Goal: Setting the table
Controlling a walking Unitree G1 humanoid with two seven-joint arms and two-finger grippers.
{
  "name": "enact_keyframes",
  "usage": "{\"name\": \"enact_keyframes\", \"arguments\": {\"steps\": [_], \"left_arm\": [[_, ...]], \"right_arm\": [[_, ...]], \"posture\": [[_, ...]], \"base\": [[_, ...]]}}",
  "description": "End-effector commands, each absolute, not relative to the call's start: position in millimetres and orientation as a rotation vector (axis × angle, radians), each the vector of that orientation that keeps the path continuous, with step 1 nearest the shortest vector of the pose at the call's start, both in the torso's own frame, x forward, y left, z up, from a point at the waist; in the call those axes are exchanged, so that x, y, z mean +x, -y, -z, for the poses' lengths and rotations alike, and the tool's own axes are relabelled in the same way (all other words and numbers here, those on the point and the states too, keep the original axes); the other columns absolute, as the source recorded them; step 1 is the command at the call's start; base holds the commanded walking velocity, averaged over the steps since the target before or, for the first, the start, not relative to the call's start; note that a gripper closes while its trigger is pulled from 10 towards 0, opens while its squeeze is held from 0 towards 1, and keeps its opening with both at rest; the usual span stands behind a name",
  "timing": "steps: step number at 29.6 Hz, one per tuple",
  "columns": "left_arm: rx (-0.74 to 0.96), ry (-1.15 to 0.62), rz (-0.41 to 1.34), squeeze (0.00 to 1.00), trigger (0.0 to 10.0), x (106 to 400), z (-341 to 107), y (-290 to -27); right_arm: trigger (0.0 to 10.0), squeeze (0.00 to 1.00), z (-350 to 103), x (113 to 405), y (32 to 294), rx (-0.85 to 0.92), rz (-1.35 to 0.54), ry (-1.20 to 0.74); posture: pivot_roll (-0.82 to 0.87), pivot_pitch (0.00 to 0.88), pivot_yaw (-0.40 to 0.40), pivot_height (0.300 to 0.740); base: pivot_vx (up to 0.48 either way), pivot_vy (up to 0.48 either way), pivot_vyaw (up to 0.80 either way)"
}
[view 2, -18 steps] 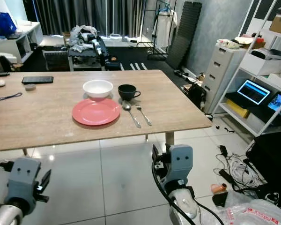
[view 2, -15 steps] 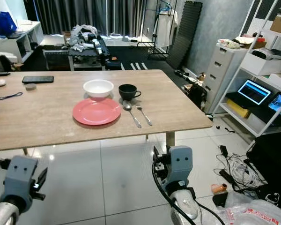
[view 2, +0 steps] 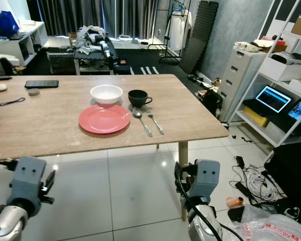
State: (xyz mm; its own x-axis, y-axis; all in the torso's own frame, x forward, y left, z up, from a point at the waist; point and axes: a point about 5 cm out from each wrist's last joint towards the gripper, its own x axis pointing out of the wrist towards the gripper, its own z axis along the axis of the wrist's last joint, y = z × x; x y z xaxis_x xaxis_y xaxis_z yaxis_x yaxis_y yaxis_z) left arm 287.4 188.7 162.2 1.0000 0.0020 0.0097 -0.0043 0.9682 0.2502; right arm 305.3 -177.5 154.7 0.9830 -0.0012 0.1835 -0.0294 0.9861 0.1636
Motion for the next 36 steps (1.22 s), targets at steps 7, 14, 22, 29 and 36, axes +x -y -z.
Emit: {"name": "enact_keyframes", "arguments": {"steps": [7,14,22,29,36], "left_arm": [[0.261,-0.006,0.037,0.0,10.0,281.3,-154.8,-174.3],[0.262,-0.003,0.034,0.0,10.0,281.6,-154.0,-172.6],[0.244,0.027,0.046,0.0,10.0,279.9,-155.9,-169.4],[0.242,0.028,0.039,0.0,10.0,280.5,-155.0,-169.6],[0.239,0.035,0.03,0.0,10.0,278.6,-155.2,-170.6]], "right_arm": [[10.0,0.0,-152.7,305.6,178.6,0.181,-0.014,0.166],[10.0,0.0,-153.7,308.4,176.4,0.181,-0.024,0.167],[10.0,0.0,-152.7,306.2,174.7,0.163,-0.033,0.167],[10.0,0.0,-153.3,306.8,174.4,0.16,-0.033,0.169],[10.0,0.0,-151.5,306.7,172.8,0.163,-0.036,0.163]], "posture": [[0.03,0.107,0.044,0.74],[0.04,0.101,0.04,0.74],[0.03,0.101,0.041,0.74],[0.03,0.102,0.042,0.74],[0.04,0.109,0.039,0.74]], "base": [[0.0,0.0,0.0],[0.0,0.0,0.0],[0.0,0.0,0.0],[0.0,0.0,0.0],[0.0,0.0,0.0]]}}
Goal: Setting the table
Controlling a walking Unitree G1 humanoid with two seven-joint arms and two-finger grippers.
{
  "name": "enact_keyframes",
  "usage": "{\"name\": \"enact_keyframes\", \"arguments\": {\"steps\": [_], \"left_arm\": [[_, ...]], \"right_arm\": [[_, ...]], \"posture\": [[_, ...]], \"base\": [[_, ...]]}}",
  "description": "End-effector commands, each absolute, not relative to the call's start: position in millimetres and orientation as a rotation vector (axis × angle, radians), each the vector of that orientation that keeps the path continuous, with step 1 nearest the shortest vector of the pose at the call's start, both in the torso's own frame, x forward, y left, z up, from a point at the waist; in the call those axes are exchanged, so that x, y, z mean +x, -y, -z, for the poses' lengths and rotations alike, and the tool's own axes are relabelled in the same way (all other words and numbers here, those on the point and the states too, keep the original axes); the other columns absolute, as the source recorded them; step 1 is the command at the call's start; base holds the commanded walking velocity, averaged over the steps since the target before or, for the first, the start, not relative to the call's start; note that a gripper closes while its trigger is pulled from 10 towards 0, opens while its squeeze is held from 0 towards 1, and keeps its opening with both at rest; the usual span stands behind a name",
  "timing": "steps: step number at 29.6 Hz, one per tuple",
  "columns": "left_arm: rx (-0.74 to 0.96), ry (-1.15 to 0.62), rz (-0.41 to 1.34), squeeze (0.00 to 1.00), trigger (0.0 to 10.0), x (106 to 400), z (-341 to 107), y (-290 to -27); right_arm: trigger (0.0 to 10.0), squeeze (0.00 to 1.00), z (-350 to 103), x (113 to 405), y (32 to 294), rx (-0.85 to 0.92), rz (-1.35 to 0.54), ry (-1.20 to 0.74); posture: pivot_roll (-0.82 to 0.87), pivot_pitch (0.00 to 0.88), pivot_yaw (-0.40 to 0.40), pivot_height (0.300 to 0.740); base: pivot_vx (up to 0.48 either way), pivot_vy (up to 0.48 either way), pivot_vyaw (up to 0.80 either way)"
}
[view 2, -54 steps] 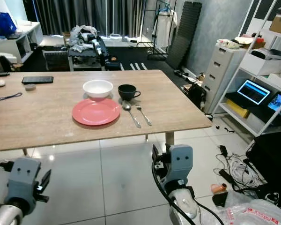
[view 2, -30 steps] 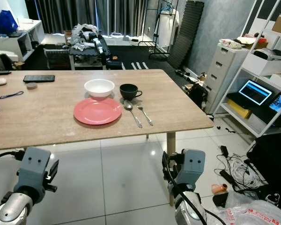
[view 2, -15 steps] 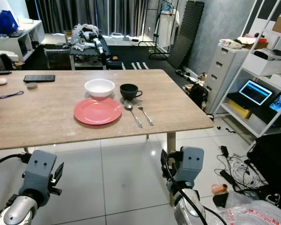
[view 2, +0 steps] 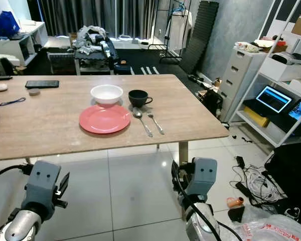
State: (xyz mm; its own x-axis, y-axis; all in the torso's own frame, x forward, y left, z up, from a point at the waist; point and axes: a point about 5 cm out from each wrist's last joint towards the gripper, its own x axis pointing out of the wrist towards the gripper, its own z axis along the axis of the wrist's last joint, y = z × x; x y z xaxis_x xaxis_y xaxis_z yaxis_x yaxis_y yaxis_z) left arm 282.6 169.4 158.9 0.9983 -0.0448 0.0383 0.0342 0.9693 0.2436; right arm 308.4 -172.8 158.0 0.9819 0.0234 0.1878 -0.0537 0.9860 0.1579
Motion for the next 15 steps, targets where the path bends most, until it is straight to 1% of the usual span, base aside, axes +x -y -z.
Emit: {"name": "enact_keyframes", "arguments": {"steps": [1,2,4,15], "left_arm": [[0.239,0.035,0.03,0.0,10.0,278.6,-155.2,-170.6],[0.257,0.027,0.008,0.0,10.0,278.7,-153.2,-172.6],[0.25,0.028,-0.002,0.0,10.0,279.0,-152.9,-173.3],[0.248,0.034,-0.004,0.0,10.0,279.4,-153.6,-173.0]], "right_arm": [[10.0,0.0,-151.5,306.7,172.8,0.163,-0.036,0.163],[10.0,0.0,-151.4,307.0,172.3,0.163,-0.038,0.162],[10.0,0.0,-151.5,307.0,172.0,0.163,-0.039,0.162],[10.0,0.0,-150.4,306.5,171.7,0.164,-0.039,0.158]], "posture": [[0.04,0.109,0.039,0.74],[0.04,0.109,0.04,0.74],[0.04,0.11,0.04,0.74],[0.04,0.113,0.04,0.74]], "base": [[0.0,0.0,0.0],[0.0,0.0,0.0],[0.337,0.0,0.0],[0.48,0.0,0.0]]}}
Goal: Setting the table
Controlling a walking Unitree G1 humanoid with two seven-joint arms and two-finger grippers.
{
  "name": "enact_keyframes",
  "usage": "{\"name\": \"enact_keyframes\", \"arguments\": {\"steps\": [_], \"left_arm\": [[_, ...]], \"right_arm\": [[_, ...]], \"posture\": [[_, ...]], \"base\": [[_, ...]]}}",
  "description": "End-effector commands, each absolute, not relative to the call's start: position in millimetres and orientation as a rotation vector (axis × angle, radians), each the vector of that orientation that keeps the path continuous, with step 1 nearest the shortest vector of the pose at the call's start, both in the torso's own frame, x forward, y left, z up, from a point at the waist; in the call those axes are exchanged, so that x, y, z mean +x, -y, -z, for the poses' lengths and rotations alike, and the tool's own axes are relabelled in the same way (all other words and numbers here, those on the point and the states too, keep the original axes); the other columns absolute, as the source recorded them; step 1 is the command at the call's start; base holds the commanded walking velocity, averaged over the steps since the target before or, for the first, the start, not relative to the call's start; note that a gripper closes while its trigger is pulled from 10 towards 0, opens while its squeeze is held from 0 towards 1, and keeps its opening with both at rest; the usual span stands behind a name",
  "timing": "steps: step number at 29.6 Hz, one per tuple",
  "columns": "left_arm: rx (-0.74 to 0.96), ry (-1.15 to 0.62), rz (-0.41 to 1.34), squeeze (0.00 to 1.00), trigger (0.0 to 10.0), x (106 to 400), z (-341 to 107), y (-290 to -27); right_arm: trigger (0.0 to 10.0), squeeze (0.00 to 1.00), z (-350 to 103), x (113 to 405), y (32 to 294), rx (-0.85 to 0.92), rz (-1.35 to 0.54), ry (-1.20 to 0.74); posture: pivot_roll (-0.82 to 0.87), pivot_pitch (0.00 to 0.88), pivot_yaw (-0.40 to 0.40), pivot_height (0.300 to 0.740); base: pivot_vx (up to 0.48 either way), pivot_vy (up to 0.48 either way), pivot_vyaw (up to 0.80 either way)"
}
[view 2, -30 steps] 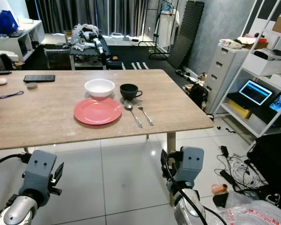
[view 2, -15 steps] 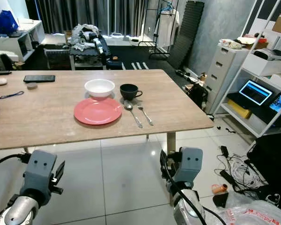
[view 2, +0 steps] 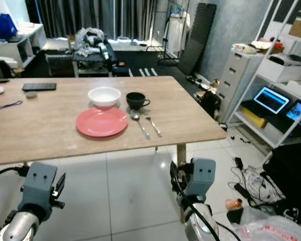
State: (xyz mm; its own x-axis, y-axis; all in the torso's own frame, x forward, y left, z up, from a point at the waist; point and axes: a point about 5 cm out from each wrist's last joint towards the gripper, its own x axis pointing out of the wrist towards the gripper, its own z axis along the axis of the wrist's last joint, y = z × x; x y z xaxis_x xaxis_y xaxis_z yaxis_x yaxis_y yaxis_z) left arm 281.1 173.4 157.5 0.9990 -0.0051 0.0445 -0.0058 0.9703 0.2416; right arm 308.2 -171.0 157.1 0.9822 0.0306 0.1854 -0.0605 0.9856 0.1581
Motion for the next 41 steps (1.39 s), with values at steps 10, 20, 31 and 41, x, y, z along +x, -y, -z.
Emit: {"name": "enact_keyframes", "arguments": {"steps": [10,20,31,41], "left_arm": [[0.251,0.034,-0.006,0.0,10.0,279.1,-153.6,-173.1],[0.253,0.033,-0.009,0.0,10.0,279.3,-153.9,-173.4],[0.257,0.044,0.011,0.0,10.0,280.3,-154.5,-169.6],[0.242,0.074,0.036,0.0,10.0,278.5,-157.1,-162.8]], "right_arm": [[10.0,0.0,-149.6,306.4,170.7,0.165,-0.041,0.156],[10.0,0.0,-149.2,306.8,170.0,0.167,-0.042,0.154],[10.0,0.0,-160.8,312.3,176.6,0.159,-0.029,0.192],[10.0,0.0,-202.7,315.0,187.1,0.149,-0.013,0.334]], "posture": [[0.05,0.114,0.042,0.74],[0.05,0.116,0.042,0.74],[0.04,0.112,0.039,0.74],[0.02,0.129,0.028,0.74]], "base": [[0.394,0.0,0.0],[0.375,0.0,0.0],[0.235,0.0,0.0],[0.0,0.0,0.0]]}}
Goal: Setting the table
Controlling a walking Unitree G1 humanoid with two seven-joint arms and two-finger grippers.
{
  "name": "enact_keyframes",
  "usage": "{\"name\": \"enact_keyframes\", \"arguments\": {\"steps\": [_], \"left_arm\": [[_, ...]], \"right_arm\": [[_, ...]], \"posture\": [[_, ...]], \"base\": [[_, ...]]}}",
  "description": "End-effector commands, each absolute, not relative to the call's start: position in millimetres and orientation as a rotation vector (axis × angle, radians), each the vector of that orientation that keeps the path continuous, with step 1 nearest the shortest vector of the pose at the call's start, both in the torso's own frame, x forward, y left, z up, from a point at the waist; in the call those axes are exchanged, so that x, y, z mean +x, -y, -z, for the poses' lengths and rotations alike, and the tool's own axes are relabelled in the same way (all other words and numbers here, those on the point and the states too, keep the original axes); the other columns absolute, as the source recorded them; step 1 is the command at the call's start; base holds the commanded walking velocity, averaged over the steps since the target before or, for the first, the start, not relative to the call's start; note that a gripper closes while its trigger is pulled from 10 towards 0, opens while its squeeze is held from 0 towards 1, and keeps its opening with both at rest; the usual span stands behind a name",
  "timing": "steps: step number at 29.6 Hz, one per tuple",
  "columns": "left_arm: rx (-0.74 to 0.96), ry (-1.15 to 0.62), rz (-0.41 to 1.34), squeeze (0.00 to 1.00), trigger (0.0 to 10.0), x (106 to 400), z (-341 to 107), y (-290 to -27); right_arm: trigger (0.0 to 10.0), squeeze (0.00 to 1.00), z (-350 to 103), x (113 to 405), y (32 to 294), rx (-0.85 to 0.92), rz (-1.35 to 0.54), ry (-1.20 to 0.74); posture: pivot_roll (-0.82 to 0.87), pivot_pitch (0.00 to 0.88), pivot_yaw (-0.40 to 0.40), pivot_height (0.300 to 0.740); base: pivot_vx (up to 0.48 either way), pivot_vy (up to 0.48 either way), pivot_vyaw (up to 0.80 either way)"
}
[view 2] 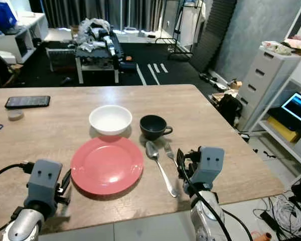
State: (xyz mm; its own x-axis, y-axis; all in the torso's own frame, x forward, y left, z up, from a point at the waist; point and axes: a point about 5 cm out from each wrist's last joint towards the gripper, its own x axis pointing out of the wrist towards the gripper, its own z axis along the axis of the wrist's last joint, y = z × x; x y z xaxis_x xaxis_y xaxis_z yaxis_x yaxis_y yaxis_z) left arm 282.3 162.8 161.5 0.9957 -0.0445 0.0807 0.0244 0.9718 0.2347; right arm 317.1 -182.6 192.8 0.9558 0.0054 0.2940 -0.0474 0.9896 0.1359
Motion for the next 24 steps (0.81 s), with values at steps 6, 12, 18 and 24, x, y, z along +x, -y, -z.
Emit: {"name": "enact_keyframes", "arguments": {"steps": [6,12,18,24], "left_arm": [[0.233,0.076,0.035,0.0,10.0,278.0,-156.5,-162.1],[0.234,0.075,0.041,0.0,10.0,278.0,-155.7,-161.5],[0.238,0.071,0.046,0.0,10.0,277.2,-154.6,-161.4],[0.243,0.066,0.052,0.0,10.0,276.7,-153.1,-160.9]], "right_arm": [[10.0,0.0,-227.8,316.3,194.4,0.157,0.007,0.414],[10.0,0.0,-225.5,315.9,198.6,0.207,0.057,0.405],[10.0,0.0,-204.7,311.2,180.8,0.154,-0.018,0.325],[10.0,0.0,-184.7,306.1,159.5,0.155,-0.08,0.26]], "posture": [[0.01,0.135,0.028,0.74],[0.0,0.141,0.032,0.74],[0.0,0.148,0.037,0.74],[-0.01,0.151,0.039,0.74]], "base": [[0.0,0.0,0.0],[0.0,0.0,0.0],[0.0,0.0,0.0],[0.0,0.0,0.0]]}}
